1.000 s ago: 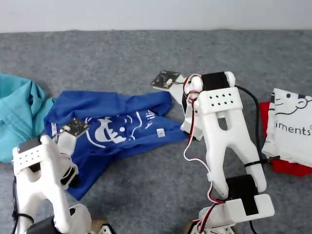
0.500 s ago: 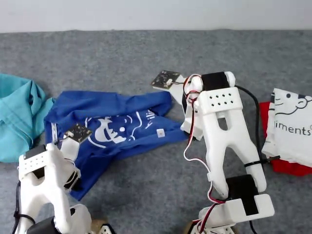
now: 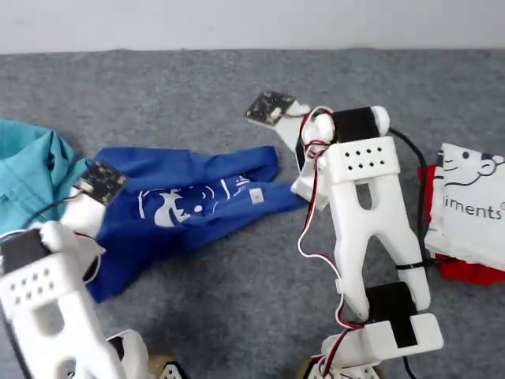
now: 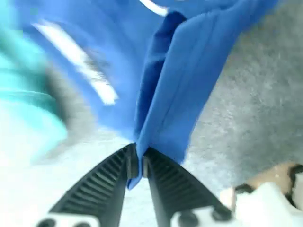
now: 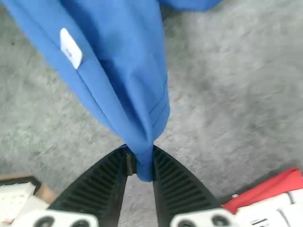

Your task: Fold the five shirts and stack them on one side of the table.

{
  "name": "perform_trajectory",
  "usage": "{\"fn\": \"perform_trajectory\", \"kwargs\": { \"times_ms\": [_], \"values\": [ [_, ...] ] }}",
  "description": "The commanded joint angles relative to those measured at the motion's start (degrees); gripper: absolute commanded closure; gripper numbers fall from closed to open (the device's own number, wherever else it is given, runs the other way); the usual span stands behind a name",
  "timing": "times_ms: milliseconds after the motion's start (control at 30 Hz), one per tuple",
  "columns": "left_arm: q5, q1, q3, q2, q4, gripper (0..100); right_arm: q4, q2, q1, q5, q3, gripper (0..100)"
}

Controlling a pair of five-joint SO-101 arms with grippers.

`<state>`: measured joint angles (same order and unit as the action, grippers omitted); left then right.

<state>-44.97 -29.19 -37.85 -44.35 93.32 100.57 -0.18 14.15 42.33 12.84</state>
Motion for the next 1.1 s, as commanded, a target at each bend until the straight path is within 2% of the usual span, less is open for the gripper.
{"fn": "perform_trajectory", "kwargs": {
  "times_ms": [0,133,500,700,800,933,1067],
  "values": [
    [3.3,-0.1,9.5,-8.0,1.8,99,2.3,-1.5,-0.7,-1.3,7.6,98.8],
    [6.1,-0.3,16.5,-11.3,-3.3,99,2.2,-4.6,-0.7,-1.9,13.9,98.8],
    [16.9,0.0,25.3,-12.5,-34.5,99,-2.0,-15.3,-8.0,-1.8,29.5,98.8],
    [22.4,0.4,34.3,-12.6,-46.1,98,-5.7,-21.8,-9.9,-1.6,33.2,98.8],
    [22.8,4.7,38.7,-12.6,-49.2,98,-6.5,-26.2,-11.1,0.9,33.3,98.8],
    [22.8,9.1,45.1,-12.6,-49.4,98,-6.4,-31.3,-14.0,3.3,33.3,98.8],
    [22.7,10.6,48.5,-12.6,-49.4,98,-6.4,-35.1,-18.2,6.2,33.3,98.8]
  ]
}}
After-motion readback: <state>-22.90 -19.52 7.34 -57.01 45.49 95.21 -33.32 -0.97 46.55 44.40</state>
